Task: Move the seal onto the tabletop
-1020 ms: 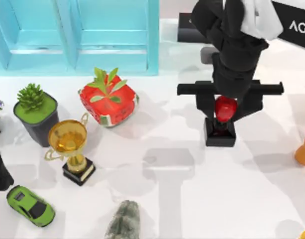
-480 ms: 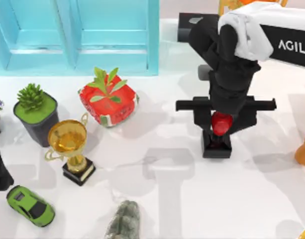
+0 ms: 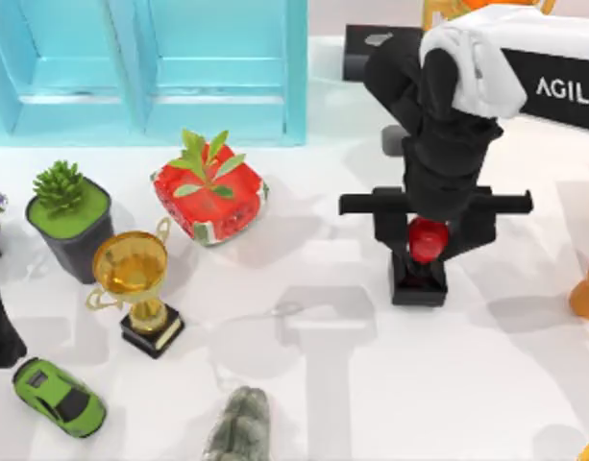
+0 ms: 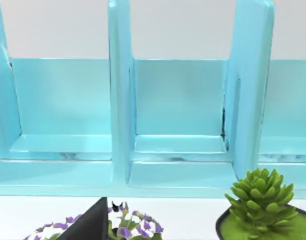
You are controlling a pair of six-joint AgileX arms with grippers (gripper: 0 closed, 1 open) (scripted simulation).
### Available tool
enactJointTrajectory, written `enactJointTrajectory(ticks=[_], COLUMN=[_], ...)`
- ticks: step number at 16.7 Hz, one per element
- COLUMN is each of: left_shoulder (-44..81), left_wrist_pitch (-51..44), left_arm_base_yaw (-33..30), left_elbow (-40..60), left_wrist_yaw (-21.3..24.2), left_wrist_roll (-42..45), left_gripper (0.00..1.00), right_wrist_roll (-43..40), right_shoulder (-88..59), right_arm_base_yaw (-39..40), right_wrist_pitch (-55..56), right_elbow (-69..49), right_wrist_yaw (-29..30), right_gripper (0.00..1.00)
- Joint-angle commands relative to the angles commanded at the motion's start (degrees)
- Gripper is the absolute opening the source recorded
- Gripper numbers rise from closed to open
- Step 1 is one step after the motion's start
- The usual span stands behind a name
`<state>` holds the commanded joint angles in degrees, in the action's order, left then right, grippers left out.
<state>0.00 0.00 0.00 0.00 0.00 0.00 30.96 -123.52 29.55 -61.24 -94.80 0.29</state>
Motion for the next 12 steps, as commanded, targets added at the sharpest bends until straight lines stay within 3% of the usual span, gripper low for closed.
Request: enactJointTrajectory(ticks=[6, 12], left_shoulder=[0.00, 0.00], left_wrist_pitch=[0.00, 0.00], left_arm_base_yaw=[0.00, 0.00], left_elbow=[0.00, 0.00], left_wrist_yaw=[0.00, 0.00], left_wrist_roll=[0.00, 0.00], left_gripper=[1.00, 1.00], right_wrist_roll=[0.00, 0.00], right_shoulder=[0.00, 0.00], right_arm_base_yaw=[0.00, 0.00], right_wrist_pitch=[0.00, 0.00], right_elbow=[0.00, 0.00], right_wrist_yaw=[0.00, 0.00], right_gripper=[0.98, 1.00])
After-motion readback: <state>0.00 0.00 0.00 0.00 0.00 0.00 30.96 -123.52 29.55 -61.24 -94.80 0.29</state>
